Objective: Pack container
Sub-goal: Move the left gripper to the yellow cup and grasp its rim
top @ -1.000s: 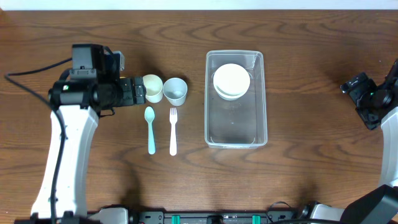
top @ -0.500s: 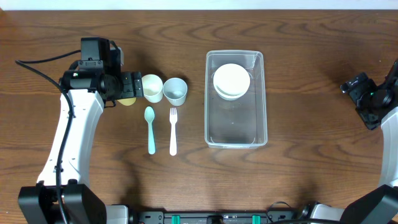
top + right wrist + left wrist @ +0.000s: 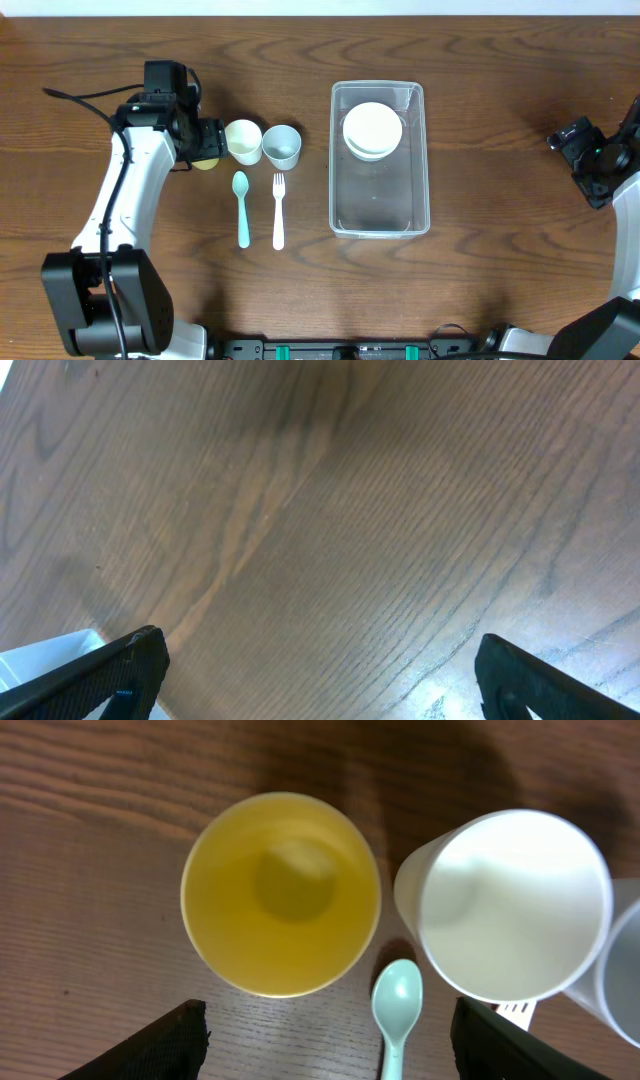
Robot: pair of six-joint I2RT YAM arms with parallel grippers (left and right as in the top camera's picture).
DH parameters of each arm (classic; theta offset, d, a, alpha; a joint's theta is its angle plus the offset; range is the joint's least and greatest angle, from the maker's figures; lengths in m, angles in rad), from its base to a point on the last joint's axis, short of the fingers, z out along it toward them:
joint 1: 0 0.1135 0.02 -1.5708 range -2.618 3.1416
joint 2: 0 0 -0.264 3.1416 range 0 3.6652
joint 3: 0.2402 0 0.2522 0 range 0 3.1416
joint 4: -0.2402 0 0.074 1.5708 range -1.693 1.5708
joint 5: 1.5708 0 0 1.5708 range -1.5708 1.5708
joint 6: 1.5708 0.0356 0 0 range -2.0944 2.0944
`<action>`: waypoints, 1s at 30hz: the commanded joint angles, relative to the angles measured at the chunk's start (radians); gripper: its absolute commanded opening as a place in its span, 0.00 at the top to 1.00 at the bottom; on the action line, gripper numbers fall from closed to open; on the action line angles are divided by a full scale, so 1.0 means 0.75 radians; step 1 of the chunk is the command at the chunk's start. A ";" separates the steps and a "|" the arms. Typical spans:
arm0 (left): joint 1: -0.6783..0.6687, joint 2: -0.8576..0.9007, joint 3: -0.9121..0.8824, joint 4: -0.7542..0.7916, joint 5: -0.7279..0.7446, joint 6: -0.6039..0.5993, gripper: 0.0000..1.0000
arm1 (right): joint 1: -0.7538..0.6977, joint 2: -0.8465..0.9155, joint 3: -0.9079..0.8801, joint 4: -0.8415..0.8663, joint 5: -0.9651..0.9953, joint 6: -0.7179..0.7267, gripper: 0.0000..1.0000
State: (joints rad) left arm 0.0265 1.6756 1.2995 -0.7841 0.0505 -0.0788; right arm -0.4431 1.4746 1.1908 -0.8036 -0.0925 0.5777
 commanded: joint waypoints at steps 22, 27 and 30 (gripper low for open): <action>0.092 0.111 0.018 0.077 -0.223 -0.248 0.21 | -0.011 0.004 0.007 -0.001 0.013 0.016 0.01; 0.092 0.180 0.018 0.082 -0.223 -0.288 0.25 | -0.011 0.004 0.007 -0.001 0.014 0.016 0.01; 0.092 0.198 0.018 0.086 -0.223 -0.298 0.28 | -0.011 0.004 0.007 -0.001 0.013 0.016 0.01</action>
State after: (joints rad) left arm 0.0914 1.8126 1.2995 -0.7235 -0.0978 -0.2752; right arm -0.4431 1.4746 1.1908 -0.8036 -0.0925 0.5774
